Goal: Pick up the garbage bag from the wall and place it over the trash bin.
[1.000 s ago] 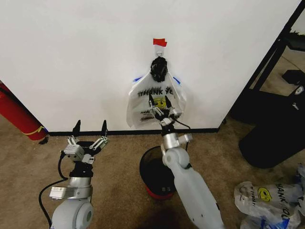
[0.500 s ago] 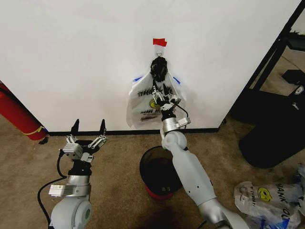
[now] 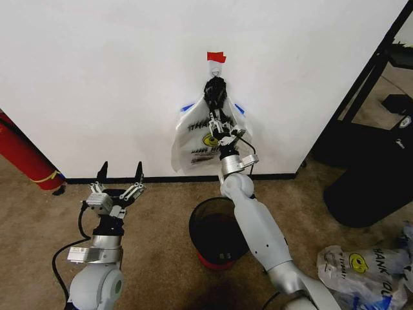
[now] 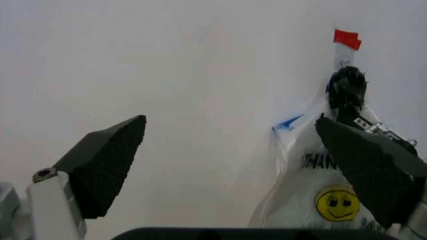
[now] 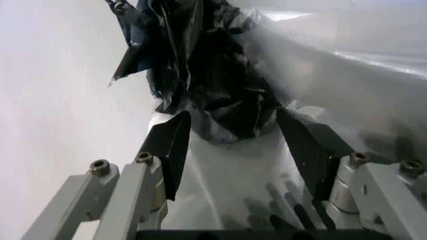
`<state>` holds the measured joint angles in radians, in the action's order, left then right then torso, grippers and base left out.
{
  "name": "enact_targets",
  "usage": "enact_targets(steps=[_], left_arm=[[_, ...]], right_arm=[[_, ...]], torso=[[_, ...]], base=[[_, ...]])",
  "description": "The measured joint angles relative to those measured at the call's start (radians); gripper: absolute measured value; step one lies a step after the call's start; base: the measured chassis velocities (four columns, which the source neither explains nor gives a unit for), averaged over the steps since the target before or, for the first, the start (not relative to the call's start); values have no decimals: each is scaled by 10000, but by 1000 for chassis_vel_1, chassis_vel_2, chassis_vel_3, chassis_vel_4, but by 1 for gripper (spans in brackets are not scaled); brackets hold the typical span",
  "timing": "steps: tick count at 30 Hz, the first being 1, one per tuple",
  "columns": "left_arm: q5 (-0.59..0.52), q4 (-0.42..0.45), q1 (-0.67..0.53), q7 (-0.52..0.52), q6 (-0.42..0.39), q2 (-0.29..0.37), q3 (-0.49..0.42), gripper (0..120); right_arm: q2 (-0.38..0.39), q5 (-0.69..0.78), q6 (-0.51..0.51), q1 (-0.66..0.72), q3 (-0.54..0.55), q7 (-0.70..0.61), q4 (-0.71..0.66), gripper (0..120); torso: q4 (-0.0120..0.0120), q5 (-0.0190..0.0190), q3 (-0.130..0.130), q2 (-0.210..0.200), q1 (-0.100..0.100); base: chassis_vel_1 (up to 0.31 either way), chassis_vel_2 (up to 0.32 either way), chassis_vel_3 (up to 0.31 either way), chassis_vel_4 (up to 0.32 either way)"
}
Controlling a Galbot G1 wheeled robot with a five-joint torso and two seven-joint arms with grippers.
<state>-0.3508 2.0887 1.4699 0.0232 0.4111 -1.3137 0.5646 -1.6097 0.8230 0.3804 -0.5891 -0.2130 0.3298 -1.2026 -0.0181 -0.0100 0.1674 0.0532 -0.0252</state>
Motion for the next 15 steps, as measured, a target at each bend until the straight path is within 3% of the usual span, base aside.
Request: enact_targets(steps=[8, 15], left_arm=[[-1, -95, -50, -1, 45, -37, -66, 100], [28, -113, -61, -1, 59, -73, -70, 100]], right_arm=[[5, -112, -20, 54, -18, 24, 5, 49], [11, -106, -73, 118, -87, 11, 61, 26]], torso=[[1, 0, 0, 0, 0], [1, 0, 0, 0, 1]], base=[[0, 0, 0, 0], [0, 0, 0, 0]])
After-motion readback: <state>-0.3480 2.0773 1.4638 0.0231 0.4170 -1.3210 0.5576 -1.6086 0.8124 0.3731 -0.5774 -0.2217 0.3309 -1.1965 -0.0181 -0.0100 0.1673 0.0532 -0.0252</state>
